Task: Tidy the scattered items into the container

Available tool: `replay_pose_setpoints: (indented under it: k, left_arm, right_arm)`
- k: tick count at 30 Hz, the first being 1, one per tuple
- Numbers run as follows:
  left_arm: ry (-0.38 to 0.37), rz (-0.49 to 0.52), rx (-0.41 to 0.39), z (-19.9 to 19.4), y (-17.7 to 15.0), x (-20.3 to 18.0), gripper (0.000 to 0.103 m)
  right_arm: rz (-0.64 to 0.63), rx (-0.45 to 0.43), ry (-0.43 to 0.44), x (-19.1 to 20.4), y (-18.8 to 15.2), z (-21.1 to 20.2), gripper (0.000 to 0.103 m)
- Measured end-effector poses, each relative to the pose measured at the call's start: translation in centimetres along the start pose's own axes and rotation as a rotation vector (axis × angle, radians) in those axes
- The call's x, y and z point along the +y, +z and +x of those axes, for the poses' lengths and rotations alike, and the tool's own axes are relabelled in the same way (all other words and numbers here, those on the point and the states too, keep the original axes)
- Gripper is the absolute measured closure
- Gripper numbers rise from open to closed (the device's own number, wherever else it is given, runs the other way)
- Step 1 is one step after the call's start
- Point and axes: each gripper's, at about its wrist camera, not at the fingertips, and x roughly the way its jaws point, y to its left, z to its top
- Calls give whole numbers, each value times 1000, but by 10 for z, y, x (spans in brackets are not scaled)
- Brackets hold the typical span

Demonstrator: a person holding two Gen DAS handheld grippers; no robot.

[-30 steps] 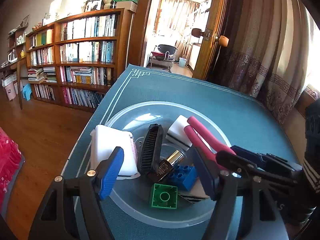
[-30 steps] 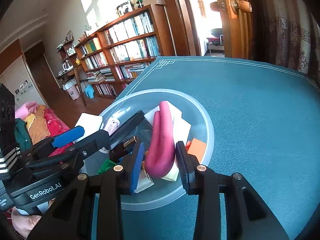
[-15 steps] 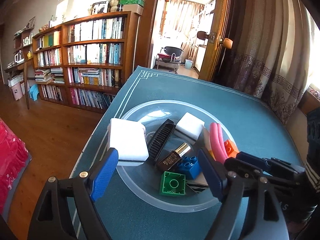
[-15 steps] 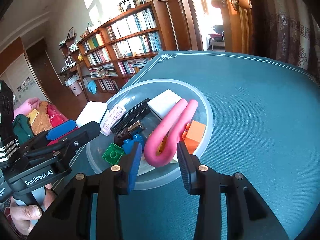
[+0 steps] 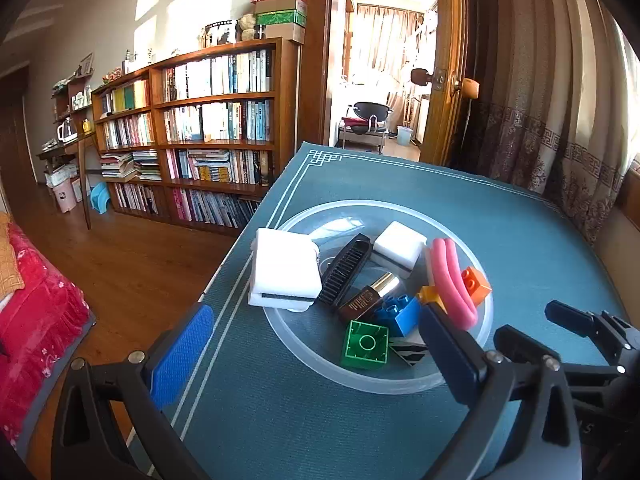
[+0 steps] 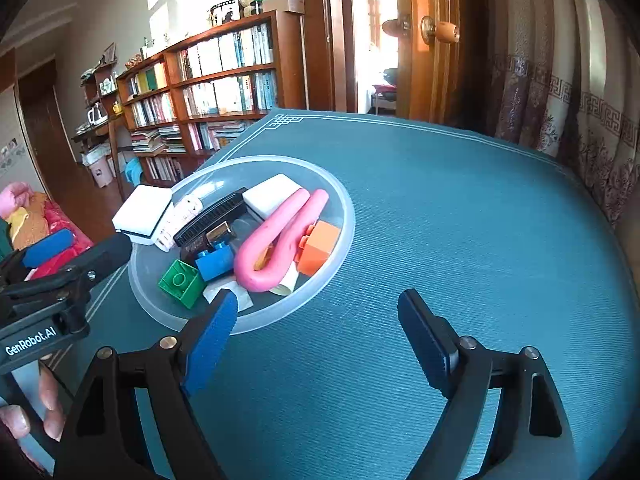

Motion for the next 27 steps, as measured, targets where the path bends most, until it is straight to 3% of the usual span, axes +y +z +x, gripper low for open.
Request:
replay_pose_setpoints:
  k: [5, 9, 17, 23, 27]
  left_arm:
    - [49, -11, -12, -13, -4, 6, 0]
    - [69, -28, -13, -20, -7, 10, 0]
    - [136, -34, -14, -31, -15, 20, 0]
    - [108, -36, -22, -40, -21, 25, 0]
    - [102, -59, -14, -41, -23, 32, 0]
  right_arm:
    - [-54, -49, -119, 4, -4, -14, 17]
    - [-93, -95, -149, 7, -6, -28, 17]
    - [-59, -124, -70, 3, -10, -44, 16]
    - [-95, -103, -49, 14, -12, -45, 15]
    - [-104, -100, -27, 21, -12, -45, 1]
